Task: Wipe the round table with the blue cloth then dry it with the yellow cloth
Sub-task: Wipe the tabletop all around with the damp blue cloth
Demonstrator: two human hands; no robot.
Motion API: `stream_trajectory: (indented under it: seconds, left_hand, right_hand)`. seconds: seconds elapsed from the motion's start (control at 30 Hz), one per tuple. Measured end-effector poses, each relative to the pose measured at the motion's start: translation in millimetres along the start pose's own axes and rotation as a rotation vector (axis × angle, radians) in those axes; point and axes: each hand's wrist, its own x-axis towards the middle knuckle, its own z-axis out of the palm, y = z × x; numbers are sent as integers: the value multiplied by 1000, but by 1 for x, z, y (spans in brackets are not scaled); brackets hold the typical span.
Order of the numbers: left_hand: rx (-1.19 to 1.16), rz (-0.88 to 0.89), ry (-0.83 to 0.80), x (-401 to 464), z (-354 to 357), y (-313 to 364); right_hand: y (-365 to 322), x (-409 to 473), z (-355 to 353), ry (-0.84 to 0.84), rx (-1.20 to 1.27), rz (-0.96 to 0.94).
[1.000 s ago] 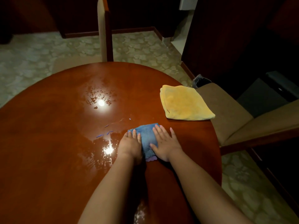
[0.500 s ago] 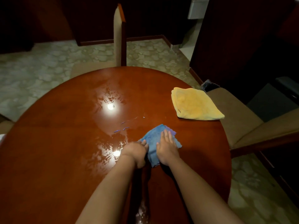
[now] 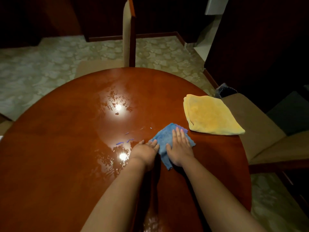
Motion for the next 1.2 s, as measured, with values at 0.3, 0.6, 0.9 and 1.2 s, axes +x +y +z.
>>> stream_trajectory:
  seconds: [0.3,0.6,0.9,1.2]
  left_hand:
    - [-27,-128,23,-9,3,-19]
    - [-8,-304,-16,-42,12,-36]
    - [-10,-348,-85,-93,25,-36]
    - [-14,-294,-110,-160,55,-36]
  right_hand:
    - [-21,50,-21,-106,-201,-290]
    - [-79,45,-6,-142,-276,-464]
    - [-111,-24,22,-124,-188,-357]
    - [-138,-109,57,-184,-183,-197]
